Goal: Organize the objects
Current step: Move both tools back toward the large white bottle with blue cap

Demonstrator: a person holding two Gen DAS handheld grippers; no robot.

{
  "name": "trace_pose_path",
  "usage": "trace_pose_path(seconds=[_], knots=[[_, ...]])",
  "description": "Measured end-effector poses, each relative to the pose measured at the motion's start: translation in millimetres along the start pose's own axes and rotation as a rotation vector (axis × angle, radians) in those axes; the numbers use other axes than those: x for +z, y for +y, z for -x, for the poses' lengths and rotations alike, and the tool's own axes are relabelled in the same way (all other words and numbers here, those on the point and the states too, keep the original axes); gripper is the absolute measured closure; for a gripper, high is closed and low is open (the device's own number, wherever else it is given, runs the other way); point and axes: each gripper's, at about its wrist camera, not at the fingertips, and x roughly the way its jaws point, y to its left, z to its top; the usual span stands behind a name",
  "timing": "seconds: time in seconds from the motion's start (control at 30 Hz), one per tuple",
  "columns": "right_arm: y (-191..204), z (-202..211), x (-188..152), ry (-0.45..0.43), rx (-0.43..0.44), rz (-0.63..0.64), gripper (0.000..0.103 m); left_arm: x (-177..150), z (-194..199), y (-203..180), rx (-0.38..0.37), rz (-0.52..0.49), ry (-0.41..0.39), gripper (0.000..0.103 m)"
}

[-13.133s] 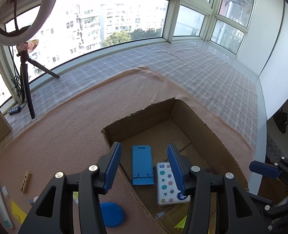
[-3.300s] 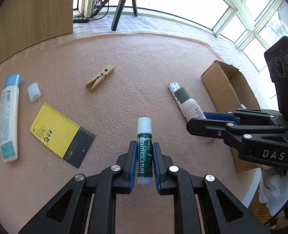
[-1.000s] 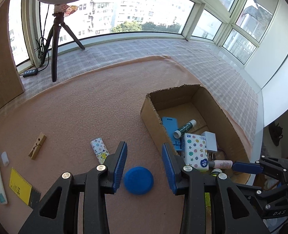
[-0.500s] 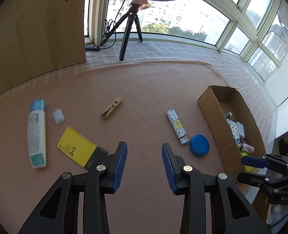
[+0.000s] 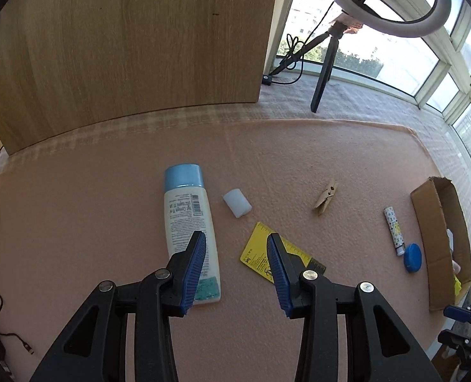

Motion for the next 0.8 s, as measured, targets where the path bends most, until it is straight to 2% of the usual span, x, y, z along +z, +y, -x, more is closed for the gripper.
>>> trace_pose_path(seconds=[0.17, 0.27, 0.43, 0.6, 0.7, 0.8], knots=[[6, -1, -11, 0.005, -0.024, -0.019, 0.055, 45, -23, 34, 0.002, 0.032, 0.017, 0.060], [7, 3, -18, 0.002, -0.050, -0.022, 0.055, 63, -41, 44, -0.005, 0.026, 0.038, 0.060], [0, 7, -25, 0.002, -0.092, -0.057, 0.055, 84, -75, 60, -0.021, 0.079, 0.073, 0.064], [-14, 10, -30, 0.007, -0.122, -0.104, 0.055, 87, -103, 64, -0.047, 0.099, 0.126, 0.067], [-18, 9, -30, 0.010, -0.130, -0.117, 0.055, 80, -109, 64, -0.059, 0.104, 0.142, 0.072], [-15, 6, -25, 0.013, -0.119, -0.102, 0.055, 70, -106, 62, -0.074, 0.110, 0.141, 0.073]])
